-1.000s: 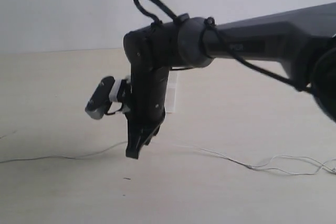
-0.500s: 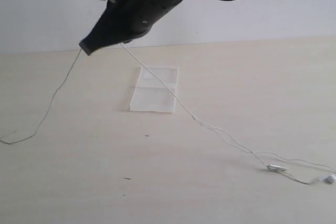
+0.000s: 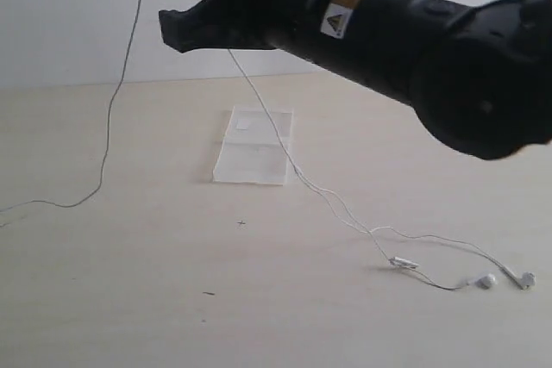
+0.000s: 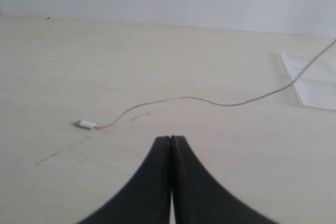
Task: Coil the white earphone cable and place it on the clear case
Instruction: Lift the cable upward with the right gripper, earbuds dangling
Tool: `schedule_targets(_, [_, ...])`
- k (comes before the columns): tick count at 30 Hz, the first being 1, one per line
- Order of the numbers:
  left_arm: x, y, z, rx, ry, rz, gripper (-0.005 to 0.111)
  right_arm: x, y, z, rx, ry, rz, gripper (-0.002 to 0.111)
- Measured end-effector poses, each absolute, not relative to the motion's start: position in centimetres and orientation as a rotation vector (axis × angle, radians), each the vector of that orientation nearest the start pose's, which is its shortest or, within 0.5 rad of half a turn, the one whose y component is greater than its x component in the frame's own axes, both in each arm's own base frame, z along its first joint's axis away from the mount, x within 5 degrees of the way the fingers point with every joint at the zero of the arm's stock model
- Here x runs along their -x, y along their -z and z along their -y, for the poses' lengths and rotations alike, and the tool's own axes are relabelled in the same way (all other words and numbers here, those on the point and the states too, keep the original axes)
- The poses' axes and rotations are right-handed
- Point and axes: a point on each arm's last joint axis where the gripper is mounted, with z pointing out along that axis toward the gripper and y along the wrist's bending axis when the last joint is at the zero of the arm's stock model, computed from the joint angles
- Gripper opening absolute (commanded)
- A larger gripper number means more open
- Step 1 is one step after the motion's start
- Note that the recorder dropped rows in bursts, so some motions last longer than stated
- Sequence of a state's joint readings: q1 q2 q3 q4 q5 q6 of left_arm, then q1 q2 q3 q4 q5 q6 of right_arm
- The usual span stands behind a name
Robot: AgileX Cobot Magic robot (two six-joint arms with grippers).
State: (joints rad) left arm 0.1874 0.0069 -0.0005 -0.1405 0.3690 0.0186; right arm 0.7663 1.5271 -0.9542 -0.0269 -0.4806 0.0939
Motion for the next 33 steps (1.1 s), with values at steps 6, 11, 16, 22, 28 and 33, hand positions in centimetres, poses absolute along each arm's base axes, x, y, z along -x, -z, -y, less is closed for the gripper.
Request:
schedule_targets(6, [-5.3,-18.0,-0.5,0.242,-0.005,-1.839,0.000,-21.9,-36.1,-21.3,0.495,-0.697,-1.309,0.000])
schedule_targets(11, [-5.3,-18.1,-0.6,0.238,-0.012,-1.834,0.000,-20.4,-38.2,-19.8,0.508,-0.668,-1.269,0.000])
schedule_targets(16, [-5.6,-19.4,-0.5,0.327,0.097,-1.664,0.000,-19.7,-38.9,-19.1,0.517,-0.655,-1.263,0.000])
schedule_targets(22, [-5.7,-20.8,-0.8,0.503,0.274,-1.466,0.000,-18.9,-40.5,-18.3,0.561,-0.598,-1.261,0.000])
schedule_targets(28, [-5.5,-21.7,-0.6,0.500,0.299,-1.455,0.000,-18.3,-44.2,-17.6,0.609,-0.532,-1.255,0.000])
schedule_targets(33, [-5.4,-22.0,0.1,0.435,0.314,-1.556,0.000,-17.8,-47.1,-17.2,0.623,-0.514,-1.264,0.000])
